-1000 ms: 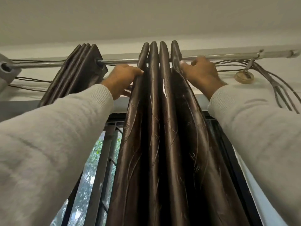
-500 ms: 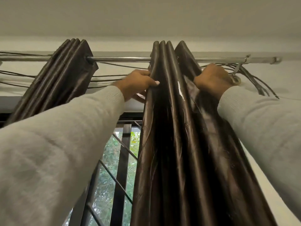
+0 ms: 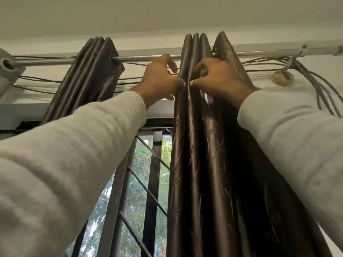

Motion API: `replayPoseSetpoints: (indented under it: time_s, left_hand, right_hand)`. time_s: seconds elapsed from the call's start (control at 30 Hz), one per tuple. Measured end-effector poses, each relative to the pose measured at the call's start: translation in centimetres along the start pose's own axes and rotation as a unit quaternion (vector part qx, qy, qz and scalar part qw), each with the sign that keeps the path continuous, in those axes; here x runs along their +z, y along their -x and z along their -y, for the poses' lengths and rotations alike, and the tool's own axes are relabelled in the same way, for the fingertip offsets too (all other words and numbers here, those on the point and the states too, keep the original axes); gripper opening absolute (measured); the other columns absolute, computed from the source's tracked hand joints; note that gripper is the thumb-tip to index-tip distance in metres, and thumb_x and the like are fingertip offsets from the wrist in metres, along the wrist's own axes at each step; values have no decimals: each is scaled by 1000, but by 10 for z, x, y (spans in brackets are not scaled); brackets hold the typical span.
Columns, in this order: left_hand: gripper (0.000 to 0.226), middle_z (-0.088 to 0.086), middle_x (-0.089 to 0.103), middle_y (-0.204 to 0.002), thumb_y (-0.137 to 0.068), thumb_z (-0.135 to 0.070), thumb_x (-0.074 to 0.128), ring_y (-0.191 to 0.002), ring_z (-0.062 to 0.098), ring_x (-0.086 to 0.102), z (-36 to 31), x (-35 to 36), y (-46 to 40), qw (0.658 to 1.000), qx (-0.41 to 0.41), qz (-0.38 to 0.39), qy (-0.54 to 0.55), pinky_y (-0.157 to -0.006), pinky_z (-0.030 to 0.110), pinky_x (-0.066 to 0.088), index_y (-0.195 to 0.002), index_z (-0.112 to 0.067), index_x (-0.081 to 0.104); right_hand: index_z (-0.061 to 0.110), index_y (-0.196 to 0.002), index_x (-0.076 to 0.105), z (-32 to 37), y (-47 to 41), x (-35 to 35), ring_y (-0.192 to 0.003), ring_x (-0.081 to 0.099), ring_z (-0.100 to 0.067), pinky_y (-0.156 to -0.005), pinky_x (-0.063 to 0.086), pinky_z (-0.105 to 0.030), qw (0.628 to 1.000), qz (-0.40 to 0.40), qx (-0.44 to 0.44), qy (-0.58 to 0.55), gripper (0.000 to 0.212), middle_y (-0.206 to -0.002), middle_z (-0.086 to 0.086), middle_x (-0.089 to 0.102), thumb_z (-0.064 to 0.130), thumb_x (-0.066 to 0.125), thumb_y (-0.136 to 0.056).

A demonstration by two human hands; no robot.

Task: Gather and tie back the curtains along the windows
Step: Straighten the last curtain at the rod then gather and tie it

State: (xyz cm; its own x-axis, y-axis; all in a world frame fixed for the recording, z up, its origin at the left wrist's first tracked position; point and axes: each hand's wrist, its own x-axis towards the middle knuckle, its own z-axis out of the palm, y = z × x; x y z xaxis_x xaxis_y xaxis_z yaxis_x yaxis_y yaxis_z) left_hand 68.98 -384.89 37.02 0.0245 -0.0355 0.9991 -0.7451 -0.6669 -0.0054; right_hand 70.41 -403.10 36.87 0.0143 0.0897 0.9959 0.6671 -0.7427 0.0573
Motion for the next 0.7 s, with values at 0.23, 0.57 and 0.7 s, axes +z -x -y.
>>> replayPoseSetpoints:
  time_s: [0.23,0.57,0.7]
  left_hand:
    - [28,12,69,-108,-89,-2,80,-90,31,76,-7,2,9,997,7,22,-71,-63,42,69,-101,-19,61]
    - [9,12,77,-91,-97,1,70,-77,19,79,-2,1,41,985,-21,172,-10,-66,30,64,-100,-4,76]
    - [14,11,77,-86,-89,-1,81,-75,28,79,11,1,61,992,-39,108,58,-60,37,64,-96,-12,76]
  right_hand:
    - [22,-125,59,-20,7,-8,-115,60,-35,-97,55,-53,991,-91,67,67,56,-127,-10,58,46,66,-74]
    - [21,-111,70,-38,49,6,-83,71,-8,-67,57,-20,983,-68,-21,-170,14,-102,1,72,16,69,-98]
    - [21,-122,64,-36,81,17,-76,66,2,-58,46,-3,976,-105,64,-177,25,-93,9,65,13,66,-99]
